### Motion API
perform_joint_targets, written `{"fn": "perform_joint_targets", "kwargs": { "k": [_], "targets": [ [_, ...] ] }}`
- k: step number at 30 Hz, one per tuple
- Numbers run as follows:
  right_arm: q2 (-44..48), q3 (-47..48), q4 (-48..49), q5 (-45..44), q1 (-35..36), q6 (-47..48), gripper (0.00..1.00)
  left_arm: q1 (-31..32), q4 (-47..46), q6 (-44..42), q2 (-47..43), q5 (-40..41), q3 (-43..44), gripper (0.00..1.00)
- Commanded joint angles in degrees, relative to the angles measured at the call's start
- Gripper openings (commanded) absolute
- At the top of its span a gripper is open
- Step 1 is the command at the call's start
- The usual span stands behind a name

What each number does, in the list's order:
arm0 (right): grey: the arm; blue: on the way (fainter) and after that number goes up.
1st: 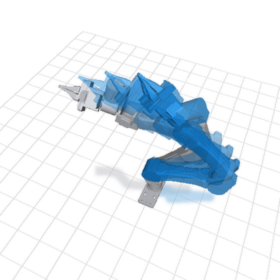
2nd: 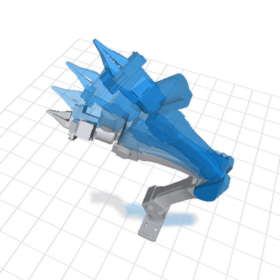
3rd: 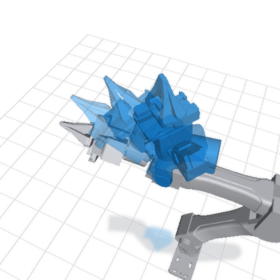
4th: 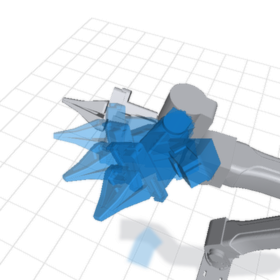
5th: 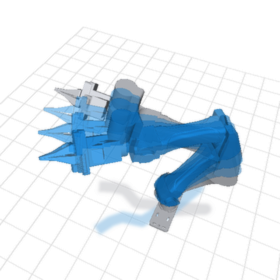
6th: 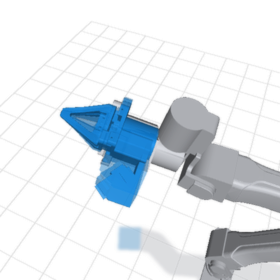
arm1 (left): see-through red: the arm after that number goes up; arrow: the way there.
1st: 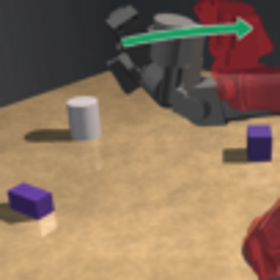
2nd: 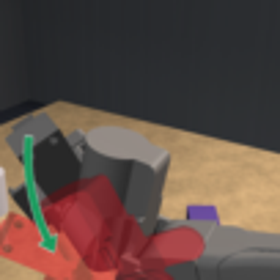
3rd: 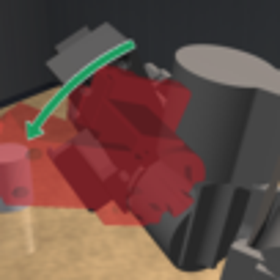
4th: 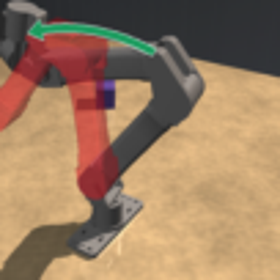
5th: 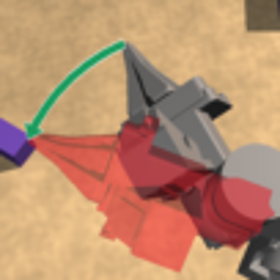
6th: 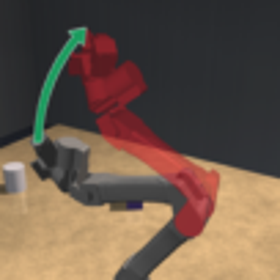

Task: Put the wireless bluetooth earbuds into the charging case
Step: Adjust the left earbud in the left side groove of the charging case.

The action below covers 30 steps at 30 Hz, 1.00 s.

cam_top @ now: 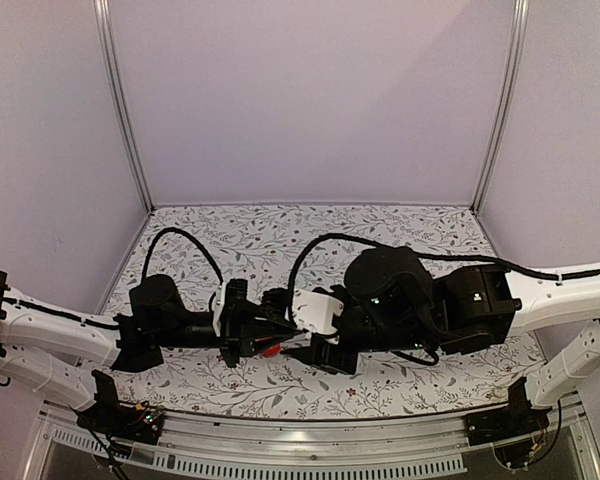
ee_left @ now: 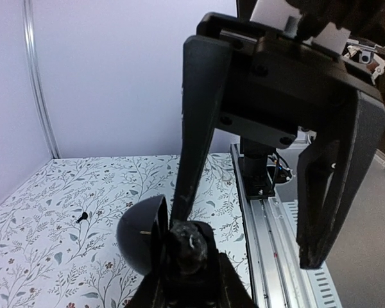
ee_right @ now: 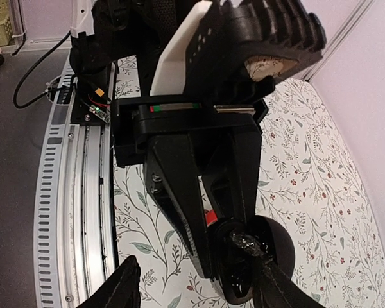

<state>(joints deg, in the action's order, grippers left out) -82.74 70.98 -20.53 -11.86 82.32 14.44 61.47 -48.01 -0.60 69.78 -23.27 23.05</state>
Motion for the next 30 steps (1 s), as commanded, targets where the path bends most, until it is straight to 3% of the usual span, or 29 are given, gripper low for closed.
{"fn": "perform_joint_targets", "kwargs": {
  "k": [1, 30],
  "targets": [
    [3.05, 0.05, 0.69, -0.93, -0.27, 1.50, 0.59, -0.30, -3.06, 0.43, -0.35, 0.20, -0.70, 0.01],
    [-1.14, 0.23, -0.41, 4.08, -0.30, 3.14, 0.54, -0.21, -1.82, 0.35, 0.62, -1.16, 0.07, 0.01]
  ]
}}
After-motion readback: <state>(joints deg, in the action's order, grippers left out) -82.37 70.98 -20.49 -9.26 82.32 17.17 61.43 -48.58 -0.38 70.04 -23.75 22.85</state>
